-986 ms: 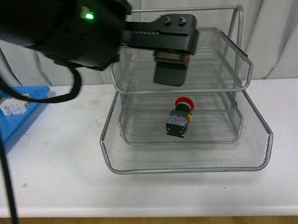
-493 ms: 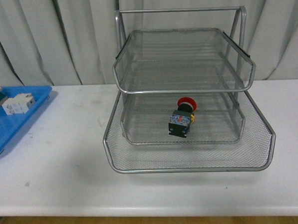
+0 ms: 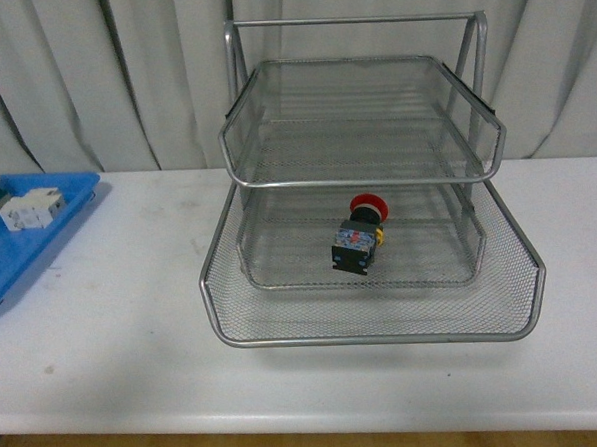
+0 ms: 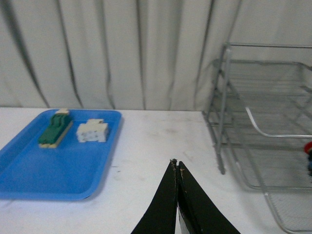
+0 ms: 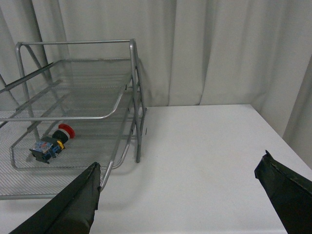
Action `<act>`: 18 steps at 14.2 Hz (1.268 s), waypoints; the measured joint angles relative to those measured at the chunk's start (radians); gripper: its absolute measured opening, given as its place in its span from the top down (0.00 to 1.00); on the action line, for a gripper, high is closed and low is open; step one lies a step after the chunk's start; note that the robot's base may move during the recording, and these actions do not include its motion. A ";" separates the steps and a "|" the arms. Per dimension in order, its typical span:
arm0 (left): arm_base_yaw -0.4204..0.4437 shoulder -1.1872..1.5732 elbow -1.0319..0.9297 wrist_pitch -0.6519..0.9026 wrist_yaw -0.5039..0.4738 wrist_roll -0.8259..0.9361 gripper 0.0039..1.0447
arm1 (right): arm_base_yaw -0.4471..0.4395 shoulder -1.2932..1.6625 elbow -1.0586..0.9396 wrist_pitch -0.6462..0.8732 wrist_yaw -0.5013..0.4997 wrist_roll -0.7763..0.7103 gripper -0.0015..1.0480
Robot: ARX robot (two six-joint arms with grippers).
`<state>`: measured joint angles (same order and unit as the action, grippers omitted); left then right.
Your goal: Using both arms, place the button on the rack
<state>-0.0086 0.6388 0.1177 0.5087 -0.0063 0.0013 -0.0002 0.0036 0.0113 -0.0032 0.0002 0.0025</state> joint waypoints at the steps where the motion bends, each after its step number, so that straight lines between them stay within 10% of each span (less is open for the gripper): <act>1: 0.016 -0.031 -0.012 -0.012 -0.010 -0.002 0.99 | 0.000 0.000 0.000 0.000 0.000 0.000 0.06; 18: 0.006 -0.525 -0.105 -0.425 0.005 -0.001 0.99 | 0.000 0.000 0.000 0.000 0.000 0.000 0.06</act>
<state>-0.0029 0.1135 0.0128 0.0841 -0.0010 0.0006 -0.0002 0.0036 0.0113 -0.0036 0.0002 0.0025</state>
